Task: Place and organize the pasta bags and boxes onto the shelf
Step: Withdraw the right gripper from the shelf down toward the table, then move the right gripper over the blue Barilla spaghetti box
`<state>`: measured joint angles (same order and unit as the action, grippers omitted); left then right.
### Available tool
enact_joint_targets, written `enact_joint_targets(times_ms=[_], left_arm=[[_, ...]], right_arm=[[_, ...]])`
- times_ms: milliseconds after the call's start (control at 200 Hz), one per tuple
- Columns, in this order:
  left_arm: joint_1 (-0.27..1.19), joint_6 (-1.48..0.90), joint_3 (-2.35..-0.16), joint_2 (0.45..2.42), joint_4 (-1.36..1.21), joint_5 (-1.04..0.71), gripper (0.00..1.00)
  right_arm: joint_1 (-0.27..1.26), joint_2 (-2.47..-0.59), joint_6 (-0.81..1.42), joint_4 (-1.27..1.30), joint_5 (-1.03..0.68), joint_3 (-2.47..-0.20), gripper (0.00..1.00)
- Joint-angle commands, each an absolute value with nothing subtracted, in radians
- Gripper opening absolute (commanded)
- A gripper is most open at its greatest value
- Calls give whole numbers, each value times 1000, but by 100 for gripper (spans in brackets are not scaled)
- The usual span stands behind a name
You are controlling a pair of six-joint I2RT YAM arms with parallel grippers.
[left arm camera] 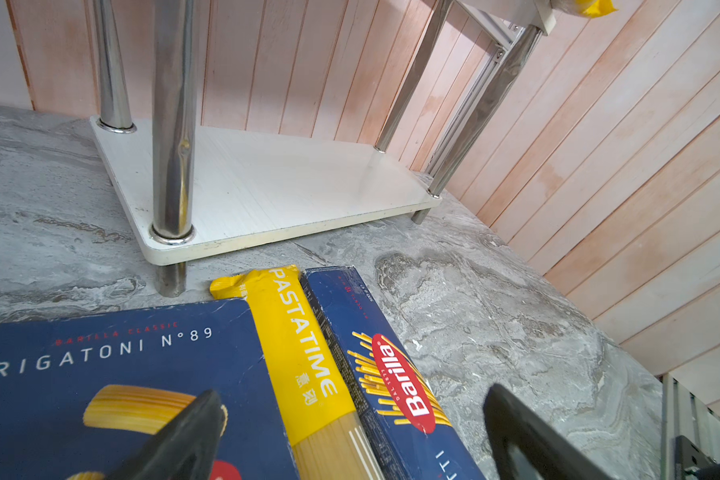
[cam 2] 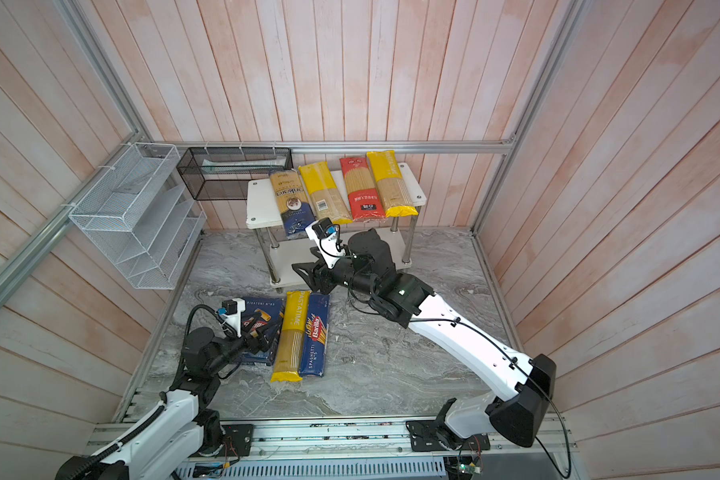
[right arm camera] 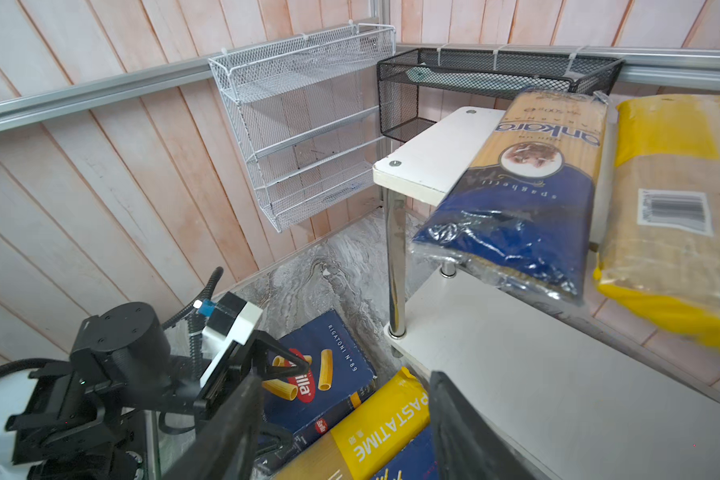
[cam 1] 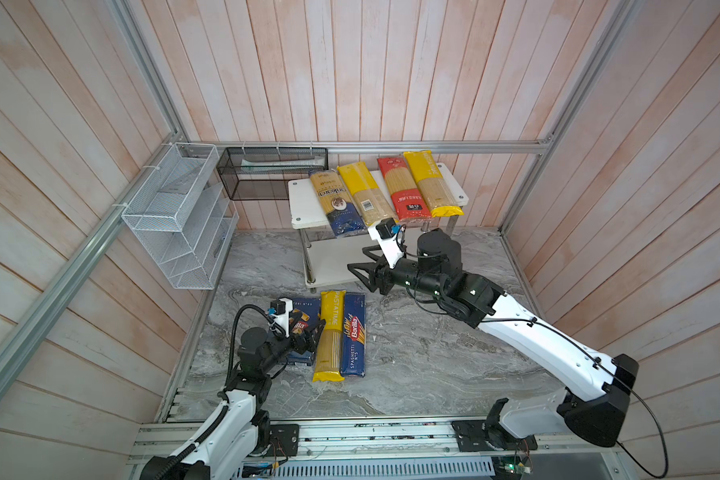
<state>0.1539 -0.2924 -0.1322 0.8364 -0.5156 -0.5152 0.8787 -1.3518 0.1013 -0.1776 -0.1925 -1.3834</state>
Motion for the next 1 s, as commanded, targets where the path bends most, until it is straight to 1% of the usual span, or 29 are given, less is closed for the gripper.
enact_joint_targets(times_ms=[0, 160, 260, 410, 500, 615, 705, 775, 865, 995], left_arm=[[159, -288, -132, 831, -520, -505, 100], [159, -286, -133, 830, -520, -505, 100], [159, -280, -136, 829, -512, -505, 100], [159, -282, -137, 821, -508, -504, 99], [159, -279, -135, 812, -503, -505, 100], [160, -289, -116, 806, -533, -520, 100], [159, -283, -125, 811, -520, -504, 100], [159, -280, -125, 820, -521, -501, 100], [159, -280, -127, 827, -524, -508, 100], [160, -280, -129, 824, -520, -506, 100]], right_arm=[[888, -1302, 115, -182, -175, -1302, 64], [890, -1217, 155, -174, -174, -1166, 64], [891, -1166, 220, -140, -156, -1067, 64], [891, -1145, 320, -111, -102, -932, 63], [891, -1178, 362, -125, -57, -889, 64], [893, -1251, 403, -217, -33, -907, 69], [902, -1295, 448, -223, -5, -892, 71], [924, -1334, 480, -215, 37, -880, 78], [966, -1398, 514, -215, 96, -881, 81], [971, -1485, 564, -189, 75, -891, 85]])
